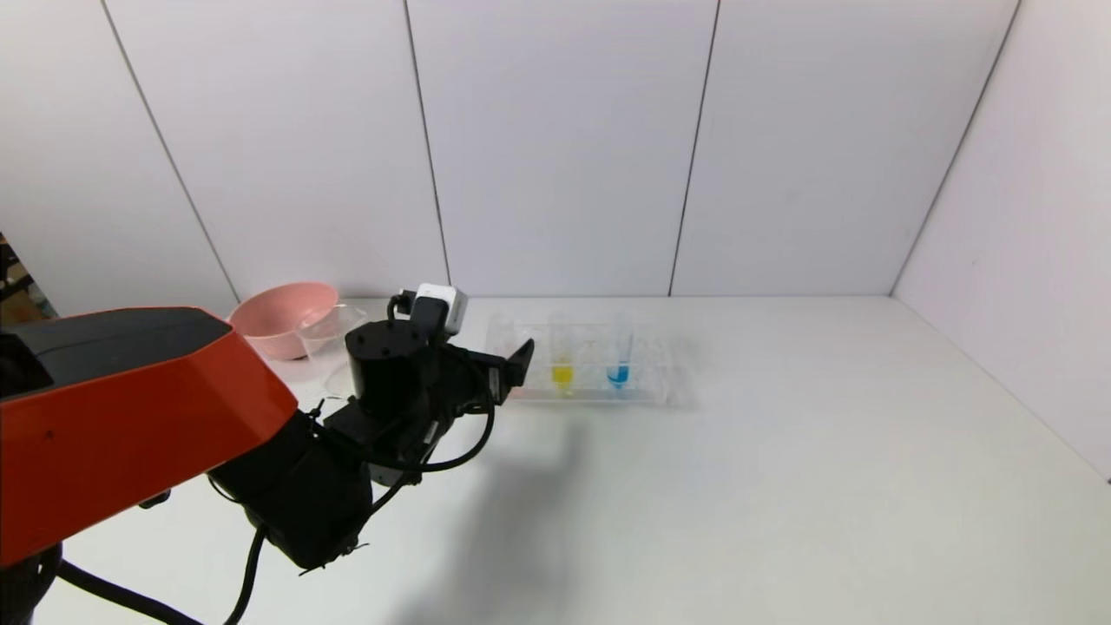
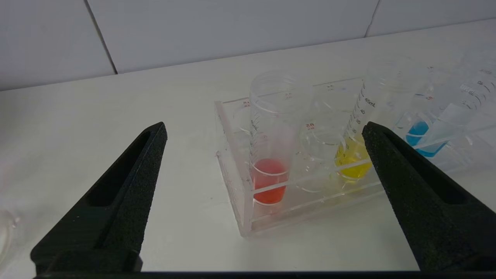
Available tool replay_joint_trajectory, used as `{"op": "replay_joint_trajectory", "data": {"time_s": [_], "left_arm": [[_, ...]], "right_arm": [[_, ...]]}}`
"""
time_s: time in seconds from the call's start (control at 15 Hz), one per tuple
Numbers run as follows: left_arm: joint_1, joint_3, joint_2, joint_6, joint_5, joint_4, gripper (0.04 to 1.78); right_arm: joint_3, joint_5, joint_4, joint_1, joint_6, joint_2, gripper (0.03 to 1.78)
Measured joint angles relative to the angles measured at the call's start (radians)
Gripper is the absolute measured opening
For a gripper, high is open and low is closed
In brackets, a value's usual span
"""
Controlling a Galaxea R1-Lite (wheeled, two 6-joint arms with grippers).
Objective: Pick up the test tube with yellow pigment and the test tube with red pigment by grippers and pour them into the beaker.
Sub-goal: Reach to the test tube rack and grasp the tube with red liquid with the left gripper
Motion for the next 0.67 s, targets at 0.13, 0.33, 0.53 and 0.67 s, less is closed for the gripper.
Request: {"op": "replay_joint_trajectory", "data": {"time_s": [0.13,0.33,0.53,0.67], "left_arm": [[-0.002,-0.026,0.026,0.001,0.013,0.006,1.76],[-0.001,-0.043,0.051,0.002,0.018,0.006,1.76],[0.002,-0.06,0.07,0.006,0.018,0.006,1.76],[0.002,-0.068,0.081,0.006,0.017,0.004,1.76]], "right_arm": [[0.0,0.0,0.0,0.0,0.0,0.0,1.7],[0.0,0.0,0.0,0.001,0.0,0.0,1.7],[0.0,0.0,0.0,0.0,0.0,0.0,1.7],[0.0,0.0,0.0,0.0,0.0,0.0,1.7]]}}
